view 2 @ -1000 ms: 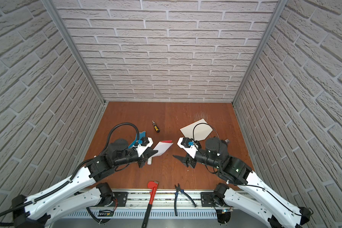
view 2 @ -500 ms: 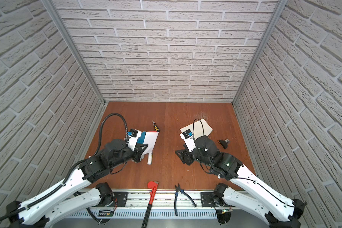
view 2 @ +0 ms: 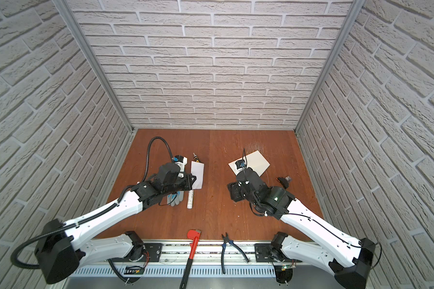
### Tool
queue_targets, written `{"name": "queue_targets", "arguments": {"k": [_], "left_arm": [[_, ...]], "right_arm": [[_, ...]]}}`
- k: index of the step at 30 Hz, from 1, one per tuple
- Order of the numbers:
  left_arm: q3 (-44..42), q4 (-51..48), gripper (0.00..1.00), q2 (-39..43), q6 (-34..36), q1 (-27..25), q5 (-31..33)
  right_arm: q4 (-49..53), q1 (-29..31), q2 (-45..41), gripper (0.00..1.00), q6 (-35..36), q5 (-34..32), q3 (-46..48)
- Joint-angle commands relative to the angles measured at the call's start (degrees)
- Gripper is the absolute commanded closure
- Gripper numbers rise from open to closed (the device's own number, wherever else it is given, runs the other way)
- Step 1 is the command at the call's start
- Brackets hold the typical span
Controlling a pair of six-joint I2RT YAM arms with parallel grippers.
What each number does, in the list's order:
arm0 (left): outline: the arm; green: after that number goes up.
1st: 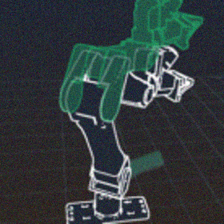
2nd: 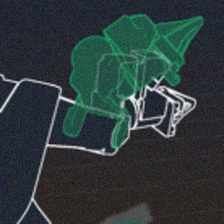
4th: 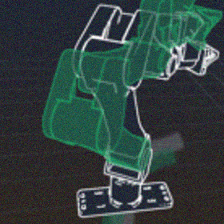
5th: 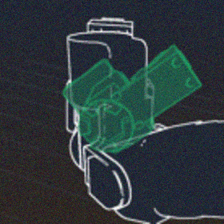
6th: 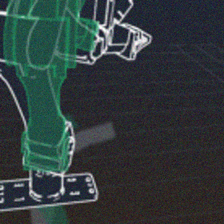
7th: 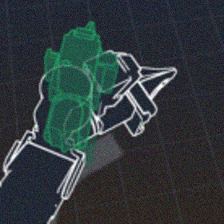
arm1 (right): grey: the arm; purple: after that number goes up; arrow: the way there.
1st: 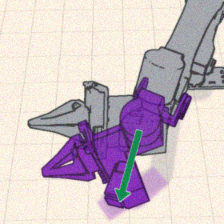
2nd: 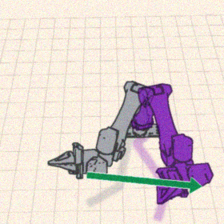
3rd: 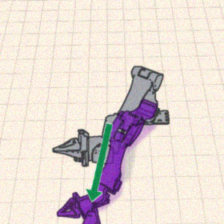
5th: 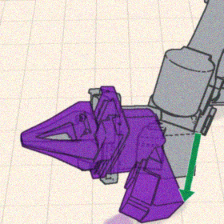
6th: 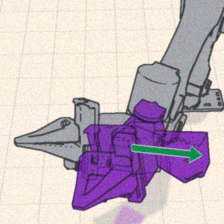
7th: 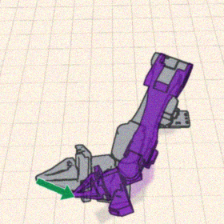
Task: Place the letter into the envelope and seal it
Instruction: 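Lay the card down with the left gripper while the right arm nears the envelope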
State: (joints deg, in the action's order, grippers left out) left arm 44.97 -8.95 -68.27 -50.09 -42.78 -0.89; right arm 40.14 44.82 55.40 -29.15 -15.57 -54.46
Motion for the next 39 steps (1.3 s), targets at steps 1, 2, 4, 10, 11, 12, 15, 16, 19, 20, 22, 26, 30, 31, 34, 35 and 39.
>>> {"name": "queue_targets", "arguments": {"k": [1, 2, 4, 10, 11, 12, 15, 16, 19, 20, 22, 26, 30, 31, 34, 35, 39], "left_arm": [[-2.83, 10.99, 1.00, -4.64, -6.67, 0.20, -3.95], [-3.15, 12.95, 1.00, -6.44, -7.72, 0.32, -4.77], [-2.71, 14.93, 1.00, -9.71, -8.48, 0.73, -6.54], [-0.04, 17.26, 1.00, -17.37, -9.35, 1.29, -9.88], [-0.19, 17.65, 1.00, -18.05, -9.86, 1.43, -10.00], [-0.48, 18.03, 1.00, -18.57, -10.38, 1.63, -10.25], [-1.67, 19.29, 1.00, -20.02, -11.84, 2.48, -11.14], [-2.02, 19.31, 1.00, -20.54, -12.12, 2.66, -11.28], [-2.43, 19.32, 1.00, -22.19, -12.23, 3.03, -11.79], [-2.61, 19.52, 1.00, -22.79, -12.27, 3.29, -12.25], [-2.88, 20.00, 1.00, -23.86, -12.49, 3.71, -13.11], [-2.77, 19.23, 0.97, -25.37, -12.08, 4.54, -14.18], [-0.67, 13.31, 0.88, -25.86, -8.91, 5.08, -13.48], [0.35, 10.63, 0.87, -25.95, -7.64, 5.08, -12.74], [1.54, 7.64, 0.77, -26.75, -5.70, 5.50, -13.53], [1.61, 7.39, 0.74, -26.90, -5.46, 5.60, -13.85], [1.68, 6.52, 0.60, -26.60, -4.34, 5.58, -14.22]], "right_arm": [[-0.16, 0.01, -0.20, 0.37, -3.58, -7.30, 0.60], [-0.45, -0.10, -0.20, 0.37, -3.84, -8.02, 0.99], [-1.18, -0.49, 0.04, 0.36, -4.25, -9.18, 1.68], [1.24, -3.07, 2.02, 0.36, -5.51, -10.71, 1.80], [1.41, -3.51, 2.04, 0.36, -5.72, -10.55, 2.04], [1.42, -3.96, 2.04, 0.36, -5.91, -10.38, 2.30], [0.68, -4.94, 1.19, 0.36, -6.48, -9.82, 3.50], [0.35, -5.24, 1.00, 0.36, -6.66, -9.72, 3.86], [-0.09, -5.94, 0.76, 0.36, -6.98, -9.17, 4.34], [-0.23, -6.05, 0.85, 0.36, -6.97, -9.05, 4.38], [-0.17, -6.33, 1.18, 0.37, -6.89, -8.79, 4.28], [0.79, -6.67, 1.65, 0.36, -6.11, -8.69, 3.47], [0.65, -7.19, 1.04, 0.36, -6.09, -8.68, 4.00], [0.53, -7.36, 0.87, 0.36, -6.11, -8.68, 4.26], [0.14, -7.81, 0.59, 0.37, -6.10, -8.51, 4.85], [0.13, -7.99, 0.59, 0.36, -6.08, -8.50, 4.87], [0.09, -8.44, 0.68, 0.36, -6.03, -8.28, 4.97]]}}
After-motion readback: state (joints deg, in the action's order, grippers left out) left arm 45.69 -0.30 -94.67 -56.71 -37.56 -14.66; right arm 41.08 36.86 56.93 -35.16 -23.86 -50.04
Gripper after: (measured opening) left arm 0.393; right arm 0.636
